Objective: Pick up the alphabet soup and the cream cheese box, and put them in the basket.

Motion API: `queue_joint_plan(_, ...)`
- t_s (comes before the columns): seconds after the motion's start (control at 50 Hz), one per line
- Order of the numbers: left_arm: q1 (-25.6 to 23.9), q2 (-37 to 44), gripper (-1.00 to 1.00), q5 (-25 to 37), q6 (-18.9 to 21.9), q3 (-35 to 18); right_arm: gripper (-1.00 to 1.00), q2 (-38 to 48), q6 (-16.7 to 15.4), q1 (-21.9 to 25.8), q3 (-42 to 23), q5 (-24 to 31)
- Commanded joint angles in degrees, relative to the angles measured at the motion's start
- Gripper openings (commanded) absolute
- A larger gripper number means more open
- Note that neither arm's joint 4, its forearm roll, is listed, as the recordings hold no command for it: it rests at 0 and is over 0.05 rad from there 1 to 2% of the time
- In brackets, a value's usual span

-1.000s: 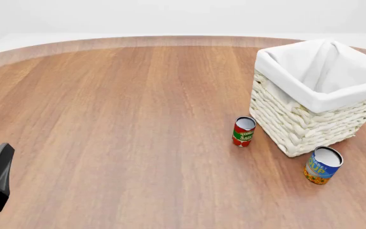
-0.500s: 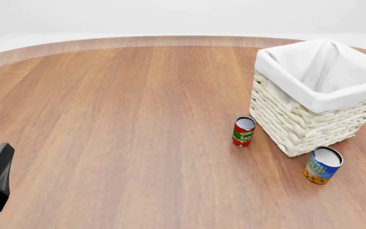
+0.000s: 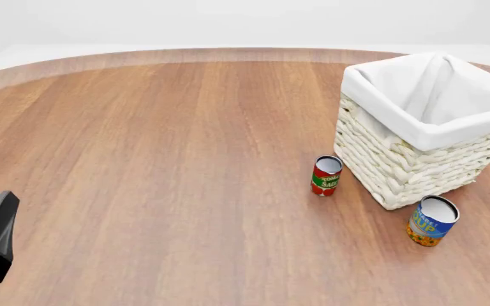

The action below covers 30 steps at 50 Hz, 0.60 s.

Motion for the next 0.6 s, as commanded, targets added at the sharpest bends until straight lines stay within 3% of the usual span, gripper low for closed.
queue_joint_plan(0.02,0.0,0.0,1.0,0.0,0.0,0.0,1.0,-0.2,0.0,0.1,0.3,0.1)
queue_joint_plan(0.2,0.0,0.0,1.0,0.0,0.0,0.0,1.0,-0.2,0.0,0.1,0.3,0.1)
queue_joint_plan(0.44,0.0,0.0,1.0,0.0,0.0,0.0,1.0,-2.5,0.9,0.7,5.6,-2.2)
queue_joint_plan(0.52,0.0,0.0,1.0,0.0,0.0,0.0,1.0,-3.0,1.3,0.9,4.2,0.1)
queue_joint_plan(0.6,0.0,0.0,1.0,0.0,0.0,0.0,1.0,-4.4,1.9,0.9,8.4,-2.6)
